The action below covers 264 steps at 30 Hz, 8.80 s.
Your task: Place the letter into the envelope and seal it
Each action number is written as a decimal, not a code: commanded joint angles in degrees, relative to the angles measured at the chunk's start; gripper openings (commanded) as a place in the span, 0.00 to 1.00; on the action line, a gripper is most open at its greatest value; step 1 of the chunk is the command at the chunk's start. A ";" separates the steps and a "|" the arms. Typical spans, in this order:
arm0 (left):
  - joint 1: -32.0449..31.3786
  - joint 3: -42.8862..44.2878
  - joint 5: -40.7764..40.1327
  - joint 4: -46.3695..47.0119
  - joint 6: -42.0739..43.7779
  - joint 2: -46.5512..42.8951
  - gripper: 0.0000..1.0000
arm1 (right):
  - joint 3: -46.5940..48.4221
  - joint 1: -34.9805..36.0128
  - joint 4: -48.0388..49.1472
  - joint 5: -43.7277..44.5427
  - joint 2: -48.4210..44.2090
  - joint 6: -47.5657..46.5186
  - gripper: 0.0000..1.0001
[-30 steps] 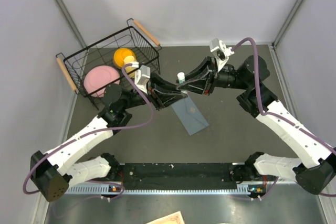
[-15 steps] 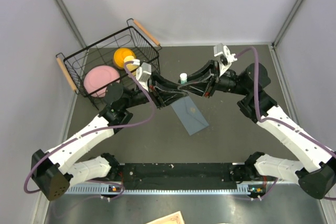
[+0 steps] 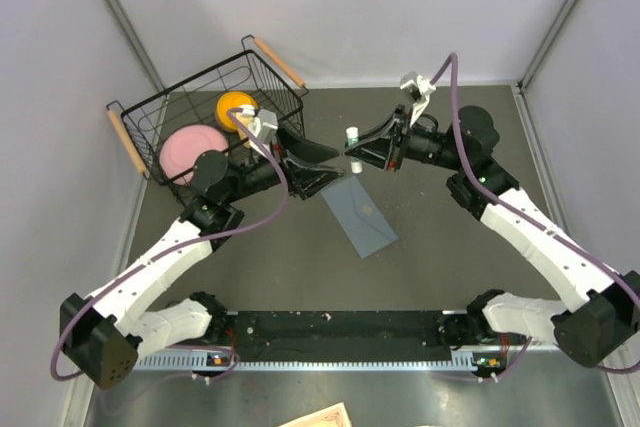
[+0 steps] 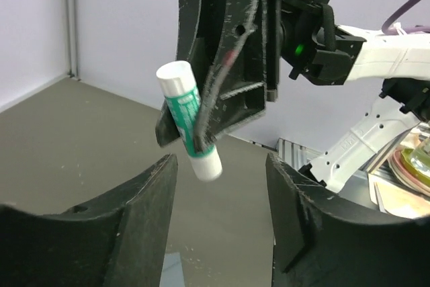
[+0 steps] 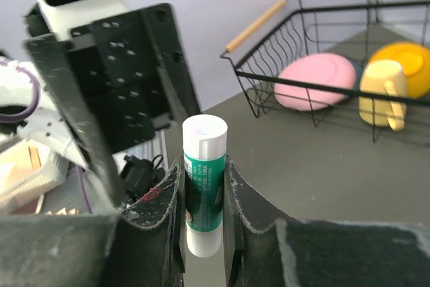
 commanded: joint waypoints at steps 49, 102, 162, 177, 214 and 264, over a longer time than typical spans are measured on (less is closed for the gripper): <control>-1.41 -3.29 4.89 23.77 -17.01 9.27 0.49 | -2.93 -0.72 20.77 -4.66 3.48 22.07 0.00; 0.09 -0.21 38.11 5.02 9.73 3.65 0.00 | 10.95 5.26 -13.86 -26.19 -2.41 -17.91 0.88; 0.70 -4.95 24.68 27.90 -8.49 6.29 0.00 | 7.44 9.39 -6.90 -8.58 3.30 -10.63 0.00; 1.14 -3.11 -8.73 9.80 2.41 -0.75 0.00 | 5.24 9.39 -17.81 24.00 3.91 -1.66 0.00; 6.41 -6.01 15.97 15.68 -11.64 1.45 0.69 | 1.11 -1.51 11.97 -11.77 5.76 16.35 0.00; 15.46 -1.09 -11.97 -51.44 26.80 2.15 0.00 | 12.80 -8.89 -14.53 1.92 3.05 -6.56 0.99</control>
